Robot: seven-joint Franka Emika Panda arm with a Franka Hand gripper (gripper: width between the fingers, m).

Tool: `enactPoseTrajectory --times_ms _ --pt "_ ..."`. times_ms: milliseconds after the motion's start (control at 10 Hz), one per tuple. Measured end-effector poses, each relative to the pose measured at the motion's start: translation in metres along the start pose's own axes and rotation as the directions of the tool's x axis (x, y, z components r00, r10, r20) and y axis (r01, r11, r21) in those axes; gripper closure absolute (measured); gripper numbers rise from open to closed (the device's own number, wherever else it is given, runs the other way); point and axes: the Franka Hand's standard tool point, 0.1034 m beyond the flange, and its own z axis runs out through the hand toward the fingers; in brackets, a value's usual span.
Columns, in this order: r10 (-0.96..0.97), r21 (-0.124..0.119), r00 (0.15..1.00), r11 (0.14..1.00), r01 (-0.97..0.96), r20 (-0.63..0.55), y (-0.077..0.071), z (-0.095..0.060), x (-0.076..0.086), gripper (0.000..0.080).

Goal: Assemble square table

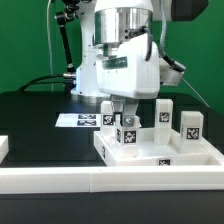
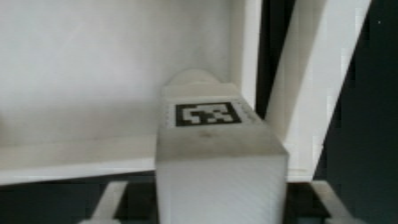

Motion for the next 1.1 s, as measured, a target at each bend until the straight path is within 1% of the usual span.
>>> enactPoseTrajectory --times_ms 100,200,300,400,500,600,700,800,900,1000,1100 --pt "0.076 -0.002 0.997 0.997 -0.076 0.001 0.0 -0.0001 -0.0009 0.0506" --pt "0.133 -0.01 0.991 0.991 -0.133 0.002 0.0011 0.0 -0.0007 0.0506" --pt "0.179 -0.009 0.984 0.984 -0.179 0.005 0.0011 -0.0001 -0.0009 0.0506" --pt "0.216 -0.009 0.976 0.976 -0.216 0.007 0.001 0.0001 -0.0018 0.0496" --pt "0.212 -0.009 0.977 0.977 -0.212 0.007 0.0011 0.0002 -0.002 0.0496" --pt "0.189 -0.009 0.982 0.982 -0.189 0.007 0.0011 0.0002 -0.002 0.0307" --pt "0.149 -0.009 0.989 0.989 -0.148 0.007 0.0011 0.0001 -0.0018 0.0202" --pt "0.07 -0.015 0.997 0.997 -0.07 0.012 0.0012 -0.0003 -0.0003 0.0202" --pt "-0.045 -0.024 0.999 0.999 0.045 0.019 0.0009 -0.0009 0.0004 0.0161" --pt "-0.152 -0.028 0.988 0.988 0.153 0.028 0.0008 -0.0012 -0.0009 0.0152" --pt "-0.235 -0.027 0.971 0.971 0.236 0.03 0.0012 -0.0006 -0.0008 0.0152"
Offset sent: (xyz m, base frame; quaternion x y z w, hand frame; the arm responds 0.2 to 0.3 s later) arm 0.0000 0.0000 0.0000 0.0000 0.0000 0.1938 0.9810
